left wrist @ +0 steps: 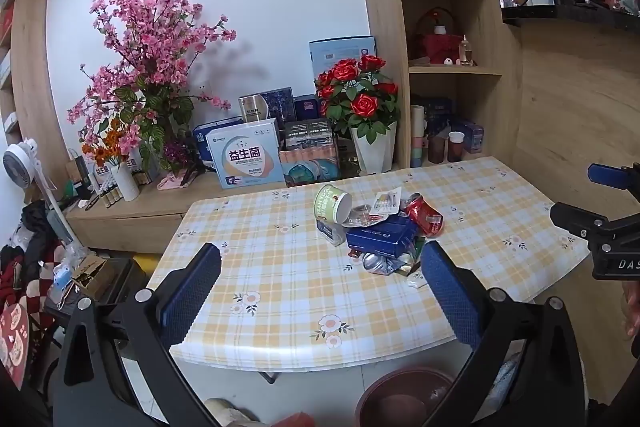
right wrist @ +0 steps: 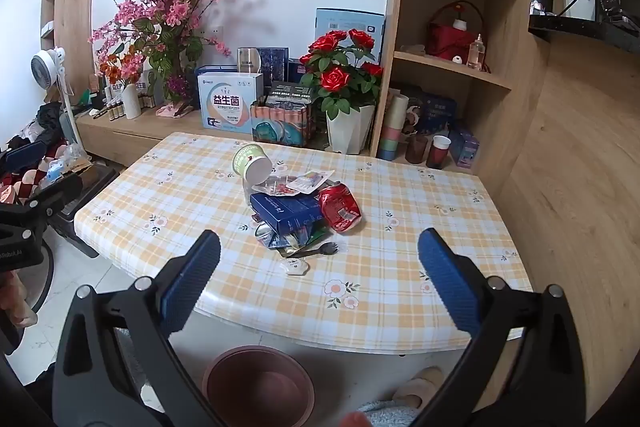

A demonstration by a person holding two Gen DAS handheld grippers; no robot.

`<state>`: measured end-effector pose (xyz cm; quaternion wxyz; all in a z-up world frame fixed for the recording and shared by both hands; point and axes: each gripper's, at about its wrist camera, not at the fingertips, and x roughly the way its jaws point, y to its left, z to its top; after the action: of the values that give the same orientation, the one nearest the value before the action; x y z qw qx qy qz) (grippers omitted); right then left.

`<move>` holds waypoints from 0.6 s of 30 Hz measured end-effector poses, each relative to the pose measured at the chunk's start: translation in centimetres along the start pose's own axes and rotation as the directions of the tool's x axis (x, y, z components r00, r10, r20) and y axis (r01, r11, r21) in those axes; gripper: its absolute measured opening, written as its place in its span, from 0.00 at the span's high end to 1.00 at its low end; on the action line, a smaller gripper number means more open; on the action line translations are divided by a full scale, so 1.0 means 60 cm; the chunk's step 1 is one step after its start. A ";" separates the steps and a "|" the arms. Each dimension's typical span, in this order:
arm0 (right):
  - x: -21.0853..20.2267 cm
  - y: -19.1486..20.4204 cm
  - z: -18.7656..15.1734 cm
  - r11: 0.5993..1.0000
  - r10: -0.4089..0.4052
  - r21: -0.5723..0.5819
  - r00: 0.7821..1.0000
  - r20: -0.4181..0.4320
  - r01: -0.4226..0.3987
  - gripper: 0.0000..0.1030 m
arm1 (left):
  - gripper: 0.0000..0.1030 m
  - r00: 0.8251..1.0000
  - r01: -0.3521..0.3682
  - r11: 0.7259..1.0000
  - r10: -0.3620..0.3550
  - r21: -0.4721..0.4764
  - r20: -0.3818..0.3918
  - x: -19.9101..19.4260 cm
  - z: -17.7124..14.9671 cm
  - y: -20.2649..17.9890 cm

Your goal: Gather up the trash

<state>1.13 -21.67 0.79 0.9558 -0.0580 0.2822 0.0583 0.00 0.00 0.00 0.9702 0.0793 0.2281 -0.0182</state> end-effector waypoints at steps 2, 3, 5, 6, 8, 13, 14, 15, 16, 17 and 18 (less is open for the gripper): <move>0.000 0.000 0.000 1.000 0.000 0.000 1.000 0.002 0.000 0.05 | 0.05 1.000 0.002 1.000 -0.002 -0.001 -0.001 0.000 0.000 0.000; 0.000 0.000 0.000 1.000 0.000 -0.001 1.000 0.001 0.000 0.05 | 0.05 1.000 0.003 1.000 -0.003 -0.002 -0.001 0.000 0.000 0.000; -0.001 0.001 -0.001 1.000 0.000 -0.001 1.000 0.004 0.000 0.05 | 0.05 1.000 0.005 1.000 -0.005 0.000 0.000 0.000 0.000 0.000; -0.001 0.001 -0.001 1.000 -0.002 -0.001 1.000 0.004 0.002 0.05 | 0.05 1.000 0.007 1.000 -0.007 0.002 0.000 0.000 0.000 -0.001; -0.001 0.000 0.000 1.000 -0.002 -0.002 1.000 0.003 0.002 0.05 | 0.05 1.000 0.011 1.000 -0.011 0.006 0.000 -0.002 0.004 0.004; 0.002 -0.005 0.002 1.000 -0.004 -0.001 1.000 0.002 0.004 0.05 | 0.05 1.000 0.011 1.000 -0.011 0.011 0.006 -0.033 0.005 0.031; 0.002 -0.007 0.003 1.000 -0.004 0.000 1.000 0.002 0.004 0.05 | 0.05 1.000 0.005 1.000 -0.005 0.014 0.008 -0.031 0.003 0.022; -0.002 -0.001 -0.001 1.000 -0.003 -0.003 1.000 0.007 0.003 0.05 | 0.05 1.000 0.003 1.000 -0.003 0.015 0.009 -0.030 0.002 0.019; -0.002 -0.001 -0.001 1.000 -0.003 -0.004 1.000 0.007 0.003 0.05 | 0.05 1.000 0.002 1.000 -0.002 0.016 0.010 -0.030 0.002 0.018; -0.002 -0.001 -0.001 1.000 -0.003 -0.004 1.000 0.007 0.003 0.05 | 0.05 1.000 0.001 1.000 -0.001 0.017 0.009 -0.030 0.002 0.018; -0.002 -0.001 -0.001 1.000 -0.003 -0.004 1.000 0.007 0.003 0.05 | 0.05 1.000 0.000 1.000 0.000 0.017 0.010 -0.029 0.002 0.016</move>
<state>1.01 -21.76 0.81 0.9568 -0.0603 0.2786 0.0577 -1.47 0.94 1.01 0.9707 0.0875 0.2229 -0.0206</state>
